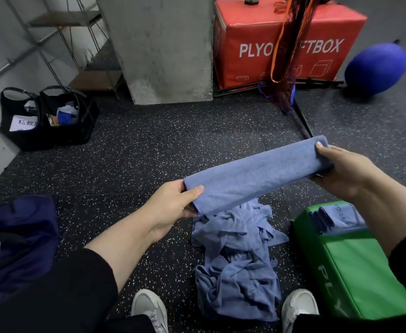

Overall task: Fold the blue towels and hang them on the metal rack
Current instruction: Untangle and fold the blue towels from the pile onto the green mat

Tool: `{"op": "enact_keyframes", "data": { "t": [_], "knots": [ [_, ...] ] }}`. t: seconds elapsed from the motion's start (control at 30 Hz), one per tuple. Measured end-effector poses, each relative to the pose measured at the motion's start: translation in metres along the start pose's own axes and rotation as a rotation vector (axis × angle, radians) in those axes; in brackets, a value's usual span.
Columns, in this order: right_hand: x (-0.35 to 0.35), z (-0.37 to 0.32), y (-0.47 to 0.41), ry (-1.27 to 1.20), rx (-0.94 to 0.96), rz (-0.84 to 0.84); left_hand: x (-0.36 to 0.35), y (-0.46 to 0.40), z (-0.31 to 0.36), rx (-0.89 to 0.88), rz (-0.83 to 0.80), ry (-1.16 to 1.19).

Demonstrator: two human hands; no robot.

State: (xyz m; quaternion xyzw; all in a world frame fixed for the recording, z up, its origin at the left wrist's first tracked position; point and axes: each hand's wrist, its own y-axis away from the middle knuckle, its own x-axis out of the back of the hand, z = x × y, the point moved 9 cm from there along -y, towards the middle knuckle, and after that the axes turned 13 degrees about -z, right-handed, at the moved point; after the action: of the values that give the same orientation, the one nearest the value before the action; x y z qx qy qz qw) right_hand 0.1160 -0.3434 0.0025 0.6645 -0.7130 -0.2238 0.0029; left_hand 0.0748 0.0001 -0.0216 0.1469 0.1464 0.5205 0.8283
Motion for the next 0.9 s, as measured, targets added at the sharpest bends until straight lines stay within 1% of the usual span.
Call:
{"op": "enact_keyframes", "data": {
  "t": [0.07, 0.2, 0.3, 0.37, 0.47, 0.53, 0.63, 0.8, 0.9],
  "knots": [
    [0.007, 0.004, -0.002, -0.022, -0.001, 0.000, -0.011, 0.001, 0.002, 0.004, -0.033, 0.098],
    [0.012, 0.006, -0.005, -0.056, -0.004, -0.014, -0.029, -0.001, -0.005, 0.093, -0.071, 0.335],
    [0.012, 0.004, -0.005, -0.102, 0.005, -0.026, -0.037, -0.007, 0.000, 0.045, -0.074, 0.415],
    [0.013, 0.004, -0.004, -0.089, 0.001, -0.032, -0.036, -0.012, 0.001, 0.046, -0.039, 0.376],
    [0.024, 0.005, -0.002, -0.026, -0.012, -0.003, -0.035, -0.018, -0.003, 0.096, 0.015, 0.295],
    [0.040, 0.003, -0.001, 0.038, -0.023, 0.033, -0.036, -0.024, -0.004, 0.100, 0.024, 0.236],
    [0.074, -0.008, 0.007, 0.174, -0.062, 0.073, -0.050, -0.035, 0.003, 0.053, 0.007, 0.150],
    [0.144, -0.051, 0.029, 0.394, -0.062, 0.157, -0.111, -0.064, 0.011, -0.008, -0.050, 0.028],
    [0.195, -0.071, 0.040, 0.452, -0.076, 0.216, -0.160, -0.092, 0.010, -0.012, -0.063, 0.042]
  ]
}}
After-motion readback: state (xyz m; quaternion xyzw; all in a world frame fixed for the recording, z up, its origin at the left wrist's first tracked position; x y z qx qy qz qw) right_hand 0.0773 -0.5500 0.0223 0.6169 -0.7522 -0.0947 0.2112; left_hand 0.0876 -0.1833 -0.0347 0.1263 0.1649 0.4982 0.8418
